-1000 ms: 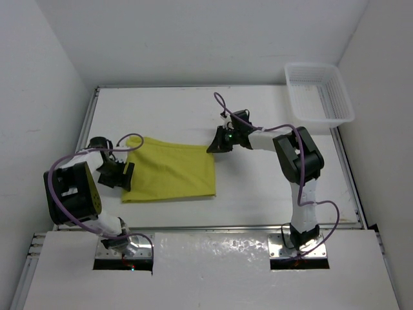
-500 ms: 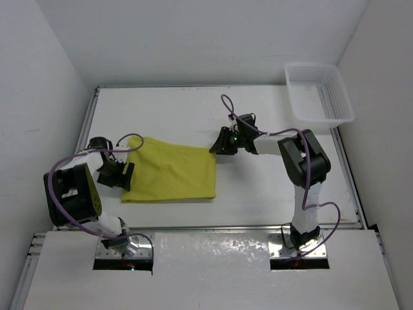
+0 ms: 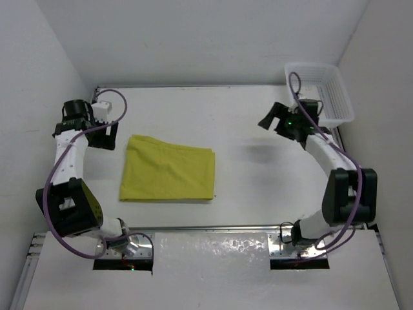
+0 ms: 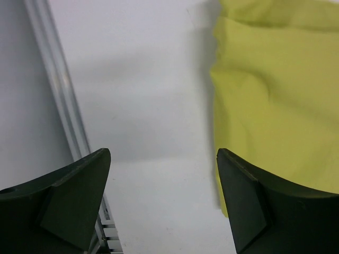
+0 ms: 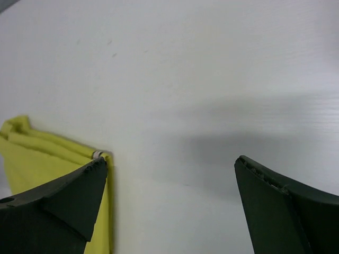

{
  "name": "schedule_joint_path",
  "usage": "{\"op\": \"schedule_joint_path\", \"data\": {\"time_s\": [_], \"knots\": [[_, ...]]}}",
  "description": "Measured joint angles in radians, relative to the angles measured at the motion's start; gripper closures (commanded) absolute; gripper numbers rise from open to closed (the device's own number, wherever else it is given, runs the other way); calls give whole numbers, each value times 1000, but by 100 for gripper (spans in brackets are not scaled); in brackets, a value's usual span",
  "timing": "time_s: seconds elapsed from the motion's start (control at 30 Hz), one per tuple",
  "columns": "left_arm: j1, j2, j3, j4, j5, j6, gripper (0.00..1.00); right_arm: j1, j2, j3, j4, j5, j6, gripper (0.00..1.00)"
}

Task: Fold and stack the trousers
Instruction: Fold the trousers

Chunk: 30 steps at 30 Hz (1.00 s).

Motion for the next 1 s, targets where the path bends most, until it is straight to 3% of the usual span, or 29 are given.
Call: {"op": "schedule_joint_path", "data": {"time_s": [0.23, 0.37, 0.63, 0.83, 0.93, 1.0], "knots": [[124, -9, 34, 8, -56, -74, 20, -279, -255, -142, -121, 112, -81, 1], [218, 4, 24, 17, -75, -111, 20, -328, -290, -180, -169, 132, -116, 1], [231, 19, 11, 19, -82, -134, 20, -328, -295, -204, -193, 126, -143, 1], [230, 19, -7, 10, -42, -124, 25, -308, -291, -243, -95, 10, -128, 1], [220, 24, -29, -27, 45, -95, 25, -196, -256, -245, -26, -37, -133, 1], [185, 26, -65, -45, 69, -72, 24, -55, -196, -211, -9, -48, -156, 1]]}}
